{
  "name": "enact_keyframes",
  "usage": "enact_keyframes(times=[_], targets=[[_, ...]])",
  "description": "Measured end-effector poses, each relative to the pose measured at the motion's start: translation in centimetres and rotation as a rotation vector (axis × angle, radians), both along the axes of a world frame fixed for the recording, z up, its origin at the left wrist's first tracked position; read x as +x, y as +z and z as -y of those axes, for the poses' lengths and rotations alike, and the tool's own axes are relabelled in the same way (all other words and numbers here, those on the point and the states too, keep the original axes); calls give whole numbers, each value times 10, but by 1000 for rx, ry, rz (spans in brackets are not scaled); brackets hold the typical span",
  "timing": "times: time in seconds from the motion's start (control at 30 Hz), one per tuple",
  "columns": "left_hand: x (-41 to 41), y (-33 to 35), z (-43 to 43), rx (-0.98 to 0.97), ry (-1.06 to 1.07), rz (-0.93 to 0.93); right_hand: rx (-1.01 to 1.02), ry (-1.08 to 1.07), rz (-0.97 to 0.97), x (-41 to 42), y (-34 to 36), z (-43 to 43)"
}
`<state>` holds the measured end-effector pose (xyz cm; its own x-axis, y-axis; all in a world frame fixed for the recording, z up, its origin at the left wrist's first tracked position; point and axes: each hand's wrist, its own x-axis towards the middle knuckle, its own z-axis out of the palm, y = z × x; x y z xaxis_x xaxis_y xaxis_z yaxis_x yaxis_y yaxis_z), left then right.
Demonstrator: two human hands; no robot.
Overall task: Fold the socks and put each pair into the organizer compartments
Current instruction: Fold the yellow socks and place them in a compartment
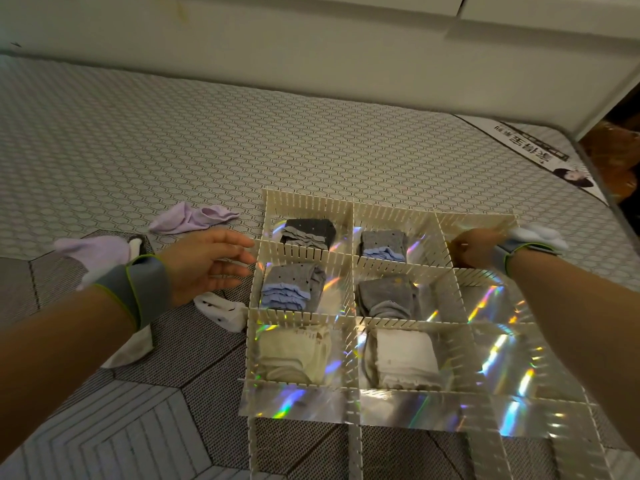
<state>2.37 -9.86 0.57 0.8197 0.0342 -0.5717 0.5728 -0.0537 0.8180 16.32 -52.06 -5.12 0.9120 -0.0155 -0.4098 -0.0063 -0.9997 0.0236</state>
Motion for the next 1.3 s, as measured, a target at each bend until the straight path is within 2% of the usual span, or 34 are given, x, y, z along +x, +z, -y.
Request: enact_keyframes(times=[0.07,0.2,0.3,0.43,0.57,0.63,0.77,0.87,1.0,1.17,1.3], targets=[[-1,0,0,-4,-1,-5,-82,53,-5,2,6,-1],[-1,0,-1,-10,1,-7,-240,168,124,3,20,-2],[-1,0,1,-8,6,-5,-188,150,94,-1,25,2],[-3,2,4,-10,3,-3,30,11,148,-4,27,11],[-4,4,5,-6,2,-4,-93,168,339,-12,24,8],[-5,4,5,-12,6,-4,-125,153,387,-16,21,7],[-5,3,6,-10,4,-2,-114,95,307,-11,12,4],[-4,2,4,-14,2,-5,-27,118,226,-6,11,-5],[-4,2,3,-17,14,-3,-16,120,135,-6,10,-11],[-4,2,-2,-16,19,-6,194,-88,-20,-18,22,-15],[-5,3,-4,-15,14,-6,570,-497,-111,-17,31,-12]])
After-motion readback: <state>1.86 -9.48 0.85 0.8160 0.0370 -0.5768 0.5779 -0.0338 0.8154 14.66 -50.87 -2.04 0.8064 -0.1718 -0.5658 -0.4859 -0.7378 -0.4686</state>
